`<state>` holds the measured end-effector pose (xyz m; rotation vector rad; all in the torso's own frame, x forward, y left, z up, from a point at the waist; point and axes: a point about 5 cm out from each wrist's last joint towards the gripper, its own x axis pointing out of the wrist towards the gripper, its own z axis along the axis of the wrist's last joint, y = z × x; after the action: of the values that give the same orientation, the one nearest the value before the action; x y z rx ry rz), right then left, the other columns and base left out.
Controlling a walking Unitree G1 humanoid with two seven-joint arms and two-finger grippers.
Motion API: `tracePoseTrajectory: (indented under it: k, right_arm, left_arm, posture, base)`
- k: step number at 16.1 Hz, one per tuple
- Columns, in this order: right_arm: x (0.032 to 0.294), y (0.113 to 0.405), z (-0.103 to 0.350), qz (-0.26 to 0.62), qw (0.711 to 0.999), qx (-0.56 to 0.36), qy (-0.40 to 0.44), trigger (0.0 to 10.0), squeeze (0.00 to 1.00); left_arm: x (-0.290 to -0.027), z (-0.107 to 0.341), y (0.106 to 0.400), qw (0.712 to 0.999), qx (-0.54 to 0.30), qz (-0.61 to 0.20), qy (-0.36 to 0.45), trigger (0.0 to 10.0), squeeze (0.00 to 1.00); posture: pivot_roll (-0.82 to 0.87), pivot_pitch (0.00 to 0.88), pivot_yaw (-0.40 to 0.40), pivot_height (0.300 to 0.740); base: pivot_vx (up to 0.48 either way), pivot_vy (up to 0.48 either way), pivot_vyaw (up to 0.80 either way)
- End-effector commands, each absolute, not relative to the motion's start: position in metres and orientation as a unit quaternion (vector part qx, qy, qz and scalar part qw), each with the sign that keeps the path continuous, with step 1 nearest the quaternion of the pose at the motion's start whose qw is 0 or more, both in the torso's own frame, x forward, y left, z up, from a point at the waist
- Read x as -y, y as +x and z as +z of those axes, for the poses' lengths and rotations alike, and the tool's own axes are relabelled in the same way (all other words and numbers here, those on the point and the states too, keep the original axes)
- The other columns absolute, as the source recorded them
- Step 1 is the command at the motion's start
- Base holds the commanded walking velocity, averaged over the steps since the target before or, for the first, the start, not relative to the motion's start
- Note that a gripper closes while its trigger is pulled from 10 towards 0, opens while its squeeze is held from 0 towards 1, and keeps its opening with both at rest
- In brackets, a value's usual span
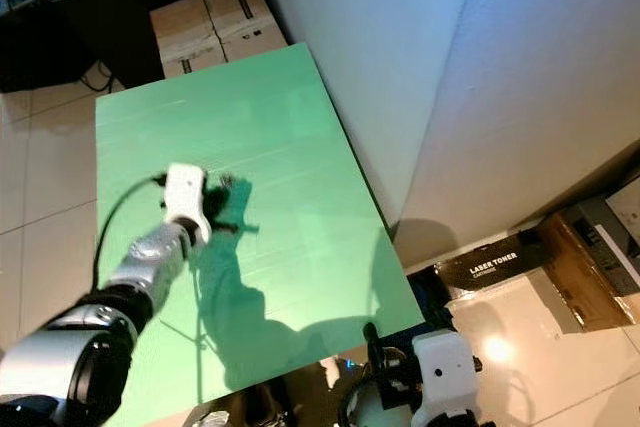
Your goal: Hang keys on a hook
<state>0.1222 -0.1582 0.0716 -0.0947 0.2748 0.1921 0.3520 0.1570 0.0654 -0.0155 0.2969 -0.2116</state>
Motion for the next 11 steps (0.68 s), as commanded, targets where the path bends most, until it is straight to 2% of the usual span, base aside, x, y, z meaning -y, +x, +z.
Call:
tracePoseTrajectory:
  k: [1, 9, 11]
  right_arm:
    - [0.157, 0.119, 0.066, 0.094, 0.982, -0.155, -0.045, 10.0, 0.00]
    - [0.181, 0.167, 0.047, 0.071, 0.983, -0.152, -0.071, 10.0, 0.00]
    - [0.190, 0.192, 0.040, 0.061, 0.983, -0.152, -0.083, 10.0, 0.00]
  left_arm:
    - [-0.166, 0.065, 0.351, 0.984, -0.147, -0.098, -0.014, 0.0, 0.00]
    - [-0.199, 0.090, 0.350, 0.986, -0.077, -0.141, -0.038, 0.0, 0.00]
    - [-0.213, 0.096, 0.341, 0.980, -0.065, -0.179, -0.050, 0.0, 0.00]
  posture:
    - [-0.41, 0.236, 0.199, 0.740]
    - [-0.30, 0.129, 0.187, 0.740]
    - [-0.26, 0.084, 0.174, 0.740]
  base:
    - [0.000, 0.000, 0.00]
    - [0.000, 0.000, 0.00]
    - [0.000, 0.000, 0.00]
